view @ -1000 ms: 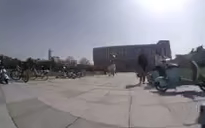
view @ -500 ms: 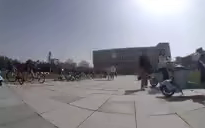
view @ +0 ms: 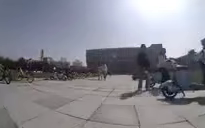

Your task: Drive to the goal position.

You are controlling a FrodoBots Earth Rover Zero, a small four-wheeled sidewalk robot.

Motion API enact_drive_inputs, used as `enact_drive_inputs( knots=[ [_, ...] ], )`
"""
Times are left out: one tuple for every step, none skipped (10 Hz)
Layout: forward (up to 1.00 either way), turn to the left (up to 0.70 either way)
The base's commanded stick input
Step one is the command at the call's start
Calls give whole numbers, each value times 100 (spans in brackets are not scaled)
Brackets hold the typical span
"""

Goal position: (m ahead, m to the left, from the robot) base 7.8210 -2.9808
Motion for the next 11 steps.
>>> enact_drive_inputs(
  knots=[
    [70, -3],
    [70, -3],
    [70, -3],
    [70, -3],
    [70, -7],
    [70, -17],
    [70, -27],
    [70, -35],
    [70, -9],
    [70, 0],
    [70, 0]
  ],
)
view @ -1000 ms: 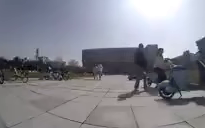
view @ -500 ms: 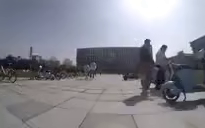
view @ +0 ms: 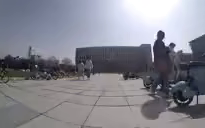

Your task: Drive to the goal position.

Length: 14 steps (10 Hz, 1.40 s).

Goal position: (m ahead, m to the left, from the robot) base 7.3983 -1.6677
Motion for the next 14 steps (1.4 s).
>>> enact_drive_inputs(
  knots=[
    [70, 0],
    [70, 0],
    [70, 0],
    [70, 0],
    [70, 0],
    [70, 0],
    [70, 0],
    [70, 0],
    [70, 0],
    [70, 0],
    [70, 0],
    [70, 0],
    [70, 0],
    [70, 0]
  ],
)
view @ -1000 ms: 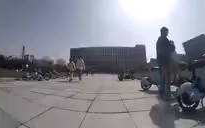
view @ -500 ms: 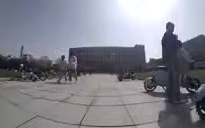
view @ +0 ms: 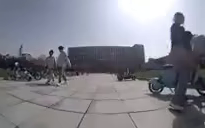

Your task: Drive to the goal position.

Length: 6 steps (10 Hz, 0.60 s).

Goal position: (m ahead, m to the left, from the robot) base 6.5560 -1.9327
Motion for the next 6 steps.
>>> enact_drive_inputs(
  knots=[
    [70, 0],
    [70, 0],
    [70, 0],
    [70, 0],
    [70, 0],
    [70, 0]
  ],
)
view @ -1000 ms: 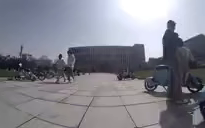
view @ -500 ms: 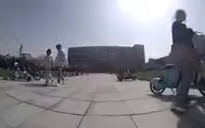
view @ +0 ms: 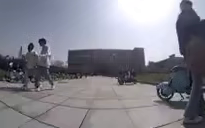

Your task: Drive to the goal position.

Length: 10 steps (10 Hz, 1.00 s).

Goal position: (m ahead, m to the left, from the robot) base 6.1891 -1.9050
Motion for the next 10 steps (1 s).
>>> enact_drive_inputs(
  knots=[
    [70, 0],
    [70, 0],
    [70, 0],
    [70, 0],
    [70, 0],
    [70, 0],
    [70, 0],
    [70, 0],
    [70, 0],
    [70, 0]
  ],
)
